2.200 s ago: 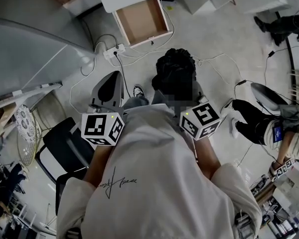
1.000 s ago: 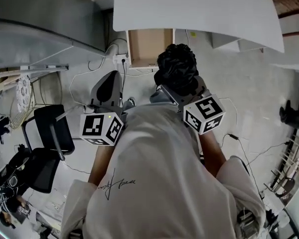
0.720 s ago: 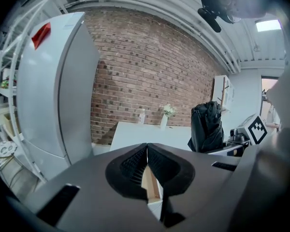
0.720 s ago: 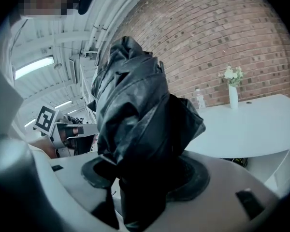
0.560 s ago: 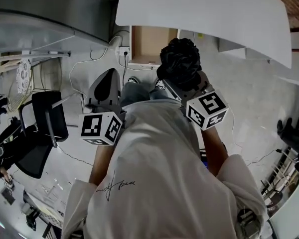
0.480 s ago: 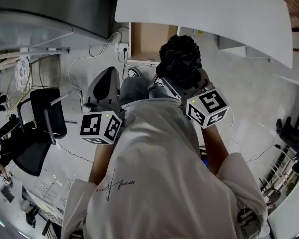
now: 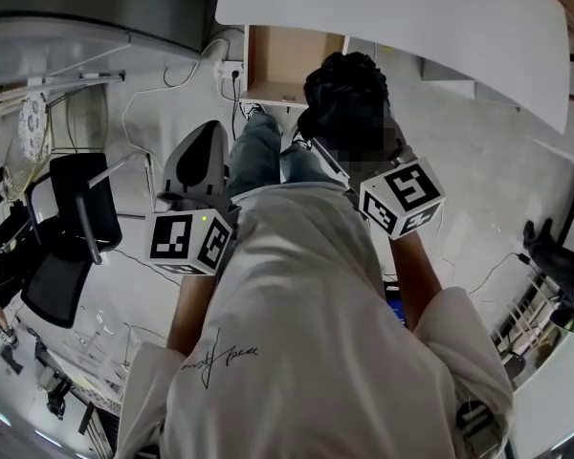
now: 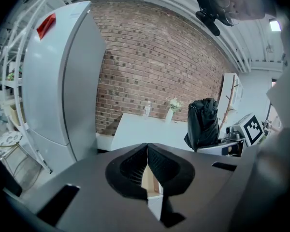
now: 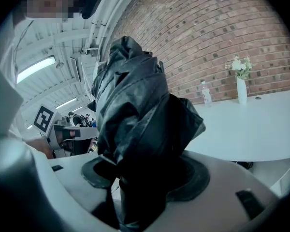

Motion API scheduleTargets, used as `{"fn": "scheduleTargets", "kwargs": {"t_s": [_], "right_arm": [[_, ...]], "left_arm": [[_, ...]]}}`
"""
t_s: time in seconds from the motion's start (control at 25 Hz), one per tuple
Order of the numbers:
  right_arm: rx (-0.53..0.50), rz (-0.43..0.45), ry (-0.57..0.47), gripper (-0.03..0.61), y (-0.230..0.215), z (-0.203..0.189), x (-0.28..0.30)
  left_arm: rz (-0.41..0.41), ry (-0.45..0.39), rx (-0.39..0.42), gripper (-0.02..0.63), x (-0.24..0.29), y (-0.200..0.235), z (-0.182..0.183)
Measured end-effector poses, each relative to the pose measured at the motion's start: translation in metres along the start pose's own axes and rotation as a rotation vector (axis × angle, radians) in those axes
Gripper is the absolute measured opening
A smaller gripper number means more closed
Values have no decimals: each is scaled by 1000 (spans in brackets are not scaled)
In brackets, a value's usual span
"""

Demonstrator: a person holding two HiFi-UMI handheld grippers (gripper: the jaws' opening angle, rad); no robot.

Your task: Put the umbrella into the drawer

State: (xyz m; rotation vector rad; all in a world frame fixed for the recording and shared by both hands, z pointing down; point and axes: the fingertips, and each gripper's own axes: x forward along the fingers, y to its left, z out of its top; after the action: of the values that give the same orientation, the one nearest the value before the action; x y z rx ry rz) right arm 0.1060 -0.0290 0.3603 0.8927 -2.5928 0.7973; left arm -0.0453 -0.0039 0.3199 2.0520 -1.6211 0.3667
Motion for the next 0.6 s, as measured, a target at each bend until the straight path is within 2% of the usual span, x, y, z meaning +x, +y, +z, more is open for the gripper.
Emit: {"fn": "scheduleTargets", "kwargs": {"t_s": [0.16,0.4,0.6], "right_arm": [[0,4,21,288,-3,-3,11],[18,27,44,288,5,-5,31],[16,21,76,288,-3,-14,40]], "left_arm": [[15,15,-6,18,1,9,-5],[-14,65,-20,18,9,27,-15],[-18,74,-27,18,18,31,-18]]}}
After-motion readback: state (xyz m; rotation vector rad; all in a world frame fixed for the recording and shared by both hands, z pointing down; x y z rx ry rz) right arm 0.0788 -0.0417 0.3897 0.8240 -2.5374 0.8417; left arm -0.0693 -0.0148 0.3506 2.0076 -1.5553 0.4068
